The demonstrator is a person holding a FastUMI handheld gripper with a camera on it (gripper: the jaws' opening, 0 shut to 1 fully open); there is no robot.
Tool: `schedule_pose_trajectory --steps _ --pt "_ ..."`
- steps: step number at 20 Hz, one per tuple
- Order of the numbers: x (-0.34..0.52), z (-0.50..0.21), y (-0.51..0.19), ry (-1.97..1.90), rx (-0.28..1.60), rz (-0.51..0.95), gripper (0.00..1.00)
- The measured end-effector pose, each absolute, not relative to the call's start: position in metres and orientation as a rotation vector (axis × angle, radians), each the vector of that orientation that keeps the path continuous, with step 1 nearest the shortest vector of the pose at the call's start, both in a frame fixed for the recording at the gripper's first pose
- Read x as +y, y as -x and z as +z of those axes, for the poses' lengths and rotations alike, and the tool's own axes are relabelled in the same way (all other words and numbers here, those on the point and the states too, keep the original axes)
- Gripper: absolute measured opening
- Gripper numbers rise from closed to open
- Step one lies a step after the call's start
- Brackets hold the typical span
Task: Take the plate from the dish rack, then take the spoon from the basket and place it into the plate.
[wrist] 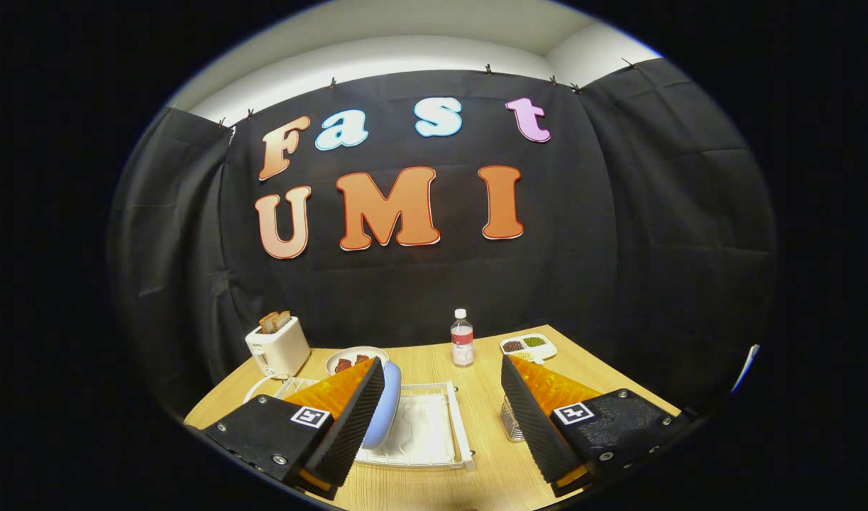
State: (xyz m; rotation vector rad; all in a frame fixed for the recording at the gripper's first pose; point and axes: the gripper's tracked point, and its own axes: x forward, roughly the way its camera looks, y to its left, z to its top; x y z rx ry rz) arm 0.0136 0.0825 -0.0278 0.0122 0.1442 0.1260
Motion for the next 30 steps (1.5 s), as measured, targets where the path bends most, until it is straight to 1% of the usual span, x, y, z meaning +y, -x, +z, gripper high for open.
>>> schedule_pose_trajectory --steps 9,14,21,28,30 --pt "0.135 -0.059 -0.023 0.044 0.243 0.201 0.99" --pt "0.166 -0.100 -0.044 0.102 0.362 0.223 0.99" --pt "0.180 -0.151 -0.082 0.158 0.521 0.160 0.99" --pt "0.189 -0.191 -0.100 0.152 0.670 0.108 0.99" --pt "0.186 -0.197 -0.103 0.168 0.683 0.080 0.90"
